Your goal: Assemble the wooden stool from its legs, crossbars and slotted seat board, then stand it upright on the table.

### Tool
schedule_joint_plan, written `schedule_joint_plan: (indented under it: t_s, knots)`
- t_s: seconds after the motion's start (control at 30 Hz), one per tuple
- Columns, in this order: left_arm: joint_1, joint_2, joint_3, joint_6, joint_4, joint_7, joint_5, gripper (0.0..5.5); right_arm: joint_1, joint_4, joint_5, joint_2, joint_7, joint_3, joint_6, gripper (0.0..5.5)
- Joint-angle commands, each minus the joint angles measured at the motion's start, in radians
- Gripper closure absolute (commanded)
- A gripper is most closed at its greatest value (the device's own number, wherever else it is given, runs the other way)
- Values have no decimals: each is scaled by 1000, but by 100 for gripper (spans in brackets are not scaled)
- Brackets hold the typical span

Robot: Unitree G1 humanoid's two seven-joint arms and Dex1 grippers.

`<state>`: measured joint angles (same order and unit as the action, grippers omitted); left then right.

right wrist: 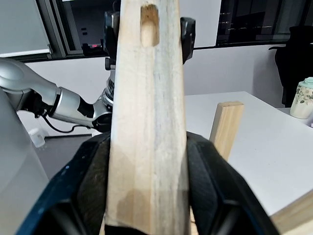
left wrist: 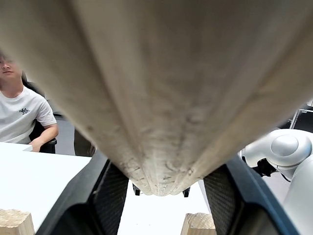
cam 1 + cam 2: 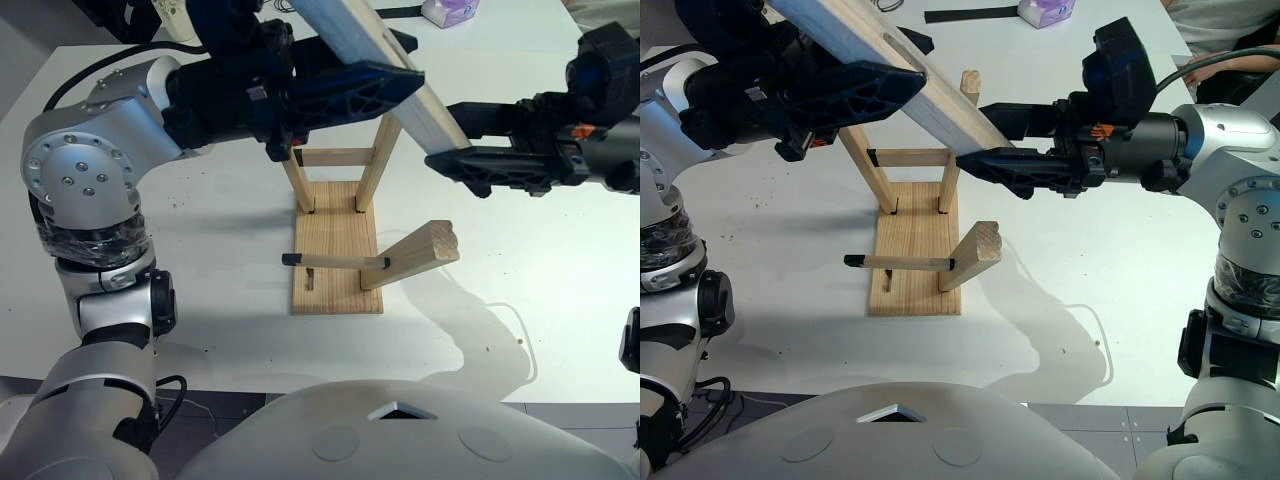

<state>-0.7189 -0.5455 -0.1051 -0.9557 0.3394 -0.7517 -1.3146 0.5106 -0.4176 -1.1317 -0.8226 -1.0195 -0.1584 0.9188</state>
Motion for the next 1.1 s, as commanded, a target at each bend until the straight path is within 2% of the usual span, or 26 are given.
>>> schedule_joint_plan:
  t_s: [0.03,0.2,0.23,0.37,0.63,0.9,1.1]
  knots:
    - [18,-23,8,-6,2,-31,28,340,3,-8,34,-41,-42,7,-12,345]
    - [24,-11,0,6,3,-29,37,340,23,2,82,-31,-20,21,-35,345]
    - [22,-6,-4,9,1,-22,34,340,28,6,100,-24,-9,28,-44,316]
    - [14,10,-21,21,-11,-2,23,342,21,12,161,-28,-8,55,-74,260]
    - [-13,-9,-70,48,-37,3,38,342,-62,79,302,-72,-37,38,-168,257]
    - [-5,-214,-203,47,-56,-114,73,343,-237,80,357,-70,-7,-57,-222,257]
    - [159,-400,-302,79,-55,-281,172,343,-492,-30,380,-82,9,-185,-229,257]
